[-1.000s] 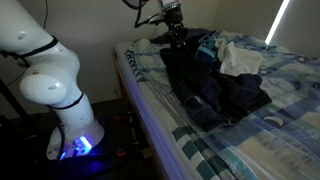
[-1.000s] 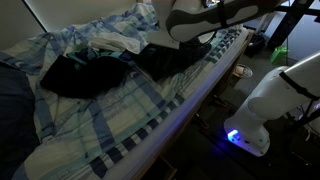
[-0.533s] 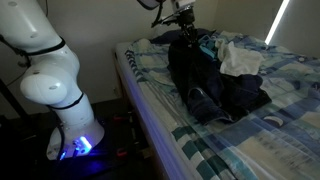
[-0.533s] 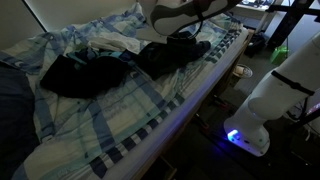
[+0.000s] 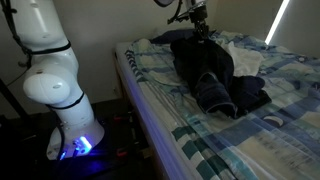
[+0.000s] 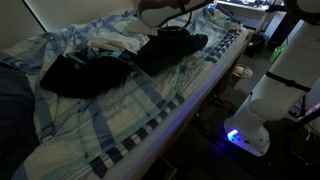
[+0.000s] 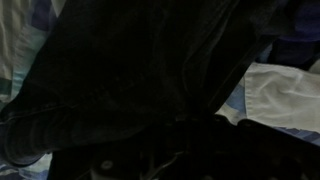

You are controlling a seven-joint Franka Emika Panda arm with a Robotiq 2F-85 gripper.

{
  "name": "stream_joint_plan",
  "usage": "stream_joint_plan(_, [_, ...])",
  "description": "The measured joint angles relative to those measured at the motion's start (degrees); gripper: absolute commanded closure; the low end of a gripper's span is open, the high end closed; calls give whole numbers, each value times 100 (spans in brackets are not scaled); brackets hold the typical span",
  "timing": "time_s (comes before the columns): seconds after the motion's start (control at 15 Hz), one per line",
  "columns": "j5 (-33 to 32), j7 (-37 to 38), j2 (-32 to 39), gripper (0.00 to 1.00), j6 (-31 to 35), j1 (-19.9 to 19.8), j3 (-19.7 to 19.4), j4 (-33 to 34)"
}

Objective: Fold the pair of pants

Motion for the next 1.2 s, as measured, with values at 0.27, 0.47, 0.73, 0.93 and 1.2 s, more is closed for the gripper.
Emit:
stream_joint_plan(0.27, [-3, -173, 414, 99, -19, 223, -125, 358])
stream_joint_plan(0.47, [-3, -212, 585, 97, -15, 333, -233, 455])
stream_joint_plan(0.73, [-2, -212, 578, 99, -15, 350, -262, 452])
stream_joint_plan(0.93, [4, -207, 581, 99, -15, 404, -338, 447])
stream_joint_plan(1.2, [-3, -269, 635, 99, 52, 413, -418, 558])
